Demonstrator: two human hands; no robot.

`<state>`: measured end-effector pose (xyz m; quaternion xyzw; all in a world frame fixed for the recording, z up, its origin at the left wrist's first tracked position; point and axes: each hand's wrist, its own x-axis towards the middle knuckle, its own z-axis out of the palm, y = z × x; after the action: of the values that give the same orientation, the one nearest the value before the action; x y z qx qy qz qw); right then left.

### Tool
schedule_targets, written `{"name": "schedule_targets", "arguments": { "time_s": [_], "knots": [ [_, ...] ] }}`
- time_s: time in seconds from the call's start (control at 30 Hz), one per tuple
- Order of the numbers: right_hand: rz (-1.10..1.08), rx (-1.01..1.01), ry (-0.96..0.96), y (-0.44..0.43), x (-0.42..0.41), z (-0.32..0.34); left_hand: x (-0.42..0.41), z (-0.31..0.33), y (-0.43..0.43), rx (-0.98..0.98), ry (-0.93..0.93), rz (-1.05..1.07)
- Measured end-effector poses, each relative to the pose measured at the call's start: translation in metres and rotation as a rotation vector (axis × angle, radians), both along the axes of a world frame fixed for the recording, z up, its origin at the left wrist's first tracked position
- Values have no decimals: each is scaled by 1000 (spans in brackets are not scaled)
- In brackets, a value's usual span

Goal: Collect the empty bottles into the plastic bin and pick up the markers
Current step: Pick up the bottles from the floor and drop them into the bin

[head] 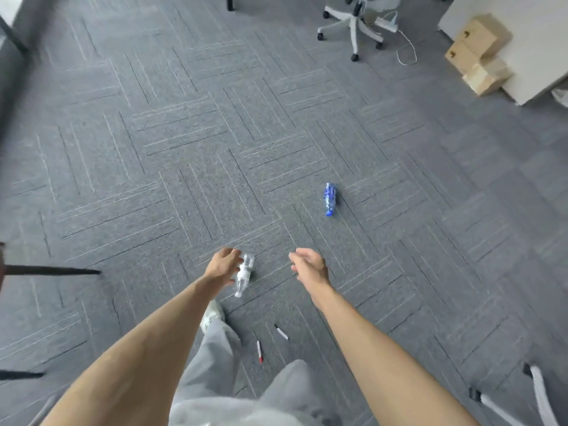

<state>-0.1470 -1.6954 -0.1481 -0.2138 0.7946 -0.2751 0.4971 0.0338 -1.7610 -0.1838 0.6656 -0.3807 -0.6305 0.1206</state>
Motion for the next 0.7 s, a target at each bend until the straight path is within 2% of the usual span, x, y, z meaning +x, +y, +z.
{"name": "schedule_targets", "arguments": {
  "time_s": [0.13,0.3,0.5,0.6,0.7],
  "knots": [
    [15,51,-28,-74,-14,-53,-20,-30,-75,25,21,145],
    [32,92,-80,-148,-32,-138,-42,-103,-125,65,-81,156],
    [370,174,-73,-182,-64,-314,-57,-289,-118,165,-205,219],
    [370,220,-78,-179,-82,-399,-60,-391,-92,257,-307,108],
    [398,266,-89,-173,-89,-474,-64,-474,-76,244,-381,-6]
  ]
}}
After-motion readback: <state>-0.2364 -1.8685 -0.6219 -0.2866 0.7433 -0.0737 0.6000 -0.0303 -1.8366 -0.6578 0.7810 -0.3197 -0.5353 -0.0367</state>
